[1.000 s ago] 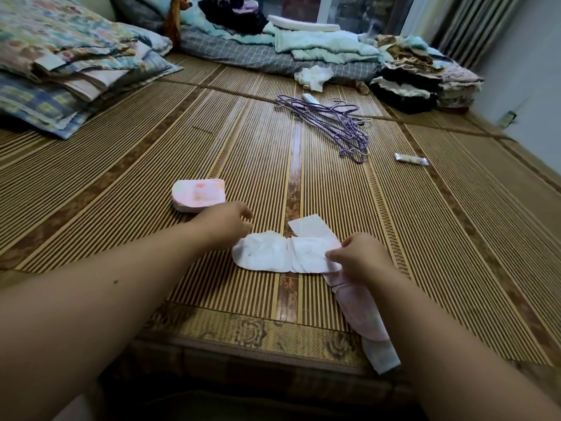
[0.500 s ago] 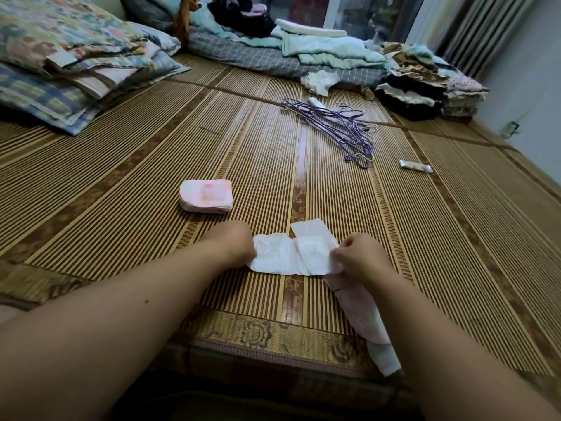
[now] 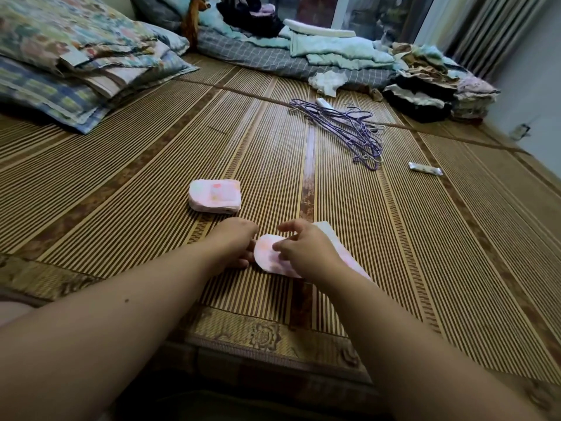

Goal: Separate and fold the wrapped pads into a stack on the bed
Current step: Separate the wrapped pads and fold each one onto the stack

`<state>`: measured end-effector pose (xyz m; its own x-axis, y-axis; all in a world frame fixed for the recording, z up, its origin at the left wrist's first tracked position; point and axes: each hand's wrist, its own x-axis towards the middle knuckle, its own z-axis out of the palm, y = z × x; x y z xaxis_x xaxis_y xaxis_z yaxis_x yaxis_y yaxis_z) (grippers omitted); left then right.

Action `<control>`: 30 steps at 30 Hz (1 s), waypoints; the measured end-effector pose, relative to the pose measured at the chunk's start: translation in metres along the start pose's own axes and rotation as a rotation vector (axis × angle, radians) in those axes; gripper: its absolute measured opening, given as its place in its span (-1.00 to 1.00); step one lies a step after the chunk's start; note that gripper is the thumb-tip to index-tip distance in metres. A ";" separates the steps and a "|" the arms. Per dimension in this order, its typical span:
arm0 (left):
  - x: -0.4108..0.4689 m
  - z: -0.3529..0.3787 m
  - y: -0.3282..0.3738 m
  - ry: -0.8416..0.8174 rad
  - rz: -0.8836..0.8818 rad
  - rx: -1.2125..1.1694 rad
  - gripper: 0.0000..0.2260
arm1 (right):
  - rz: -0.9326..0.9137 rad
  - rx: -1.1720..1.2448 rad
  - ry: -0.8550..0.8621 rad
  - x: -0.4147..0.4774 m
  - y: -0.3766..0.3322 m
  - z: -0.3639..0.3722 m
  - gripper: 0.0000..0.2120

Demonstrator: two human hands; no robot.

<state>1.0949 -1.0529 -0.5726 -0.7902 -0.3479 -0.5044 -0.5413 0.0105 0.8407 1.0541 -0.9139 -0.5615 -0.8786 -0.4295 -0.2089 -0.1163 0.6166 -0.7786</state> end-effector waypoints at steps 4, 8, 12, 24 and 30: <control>0.000 0.000 -0.001 -0.026 0.061 0.124 -0.77 | 0.031 0.018 -0.030 0.001 0.007 0.007 -0.76; 0.000 0.007 0.000 0.003 0.194 0.480 -0.67 | 0.002 0.048 0.078 0.000 0.017 -0.001 -0.71; -0.005 0.001 0.002 -0.129 0.315 0.313 -0.74 | 0.003 0.178 0.145 -0.002 0.027 -0.013 -0.32; 0.029 -0.091 0.019 0.312 0.335 -0.004 -0.84 | 0.066 0.469 -0.119 0.073 -0.066 0.019 -0.53; 0.060 -0.115 0.015 0.432 0.261 0.135 -0.84 | 0.089 0.137 0.013 0.116 -0.082 0.053 -0.53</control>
<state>1.0723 -1.1809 -0.5676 -0.7287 -0.6724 -0.1300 -0.3966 0.2596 0.8805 0.9862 -1.0489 -0.5528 -0.8884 -0.3684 -0.2739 0.0258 0.5557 -0.8310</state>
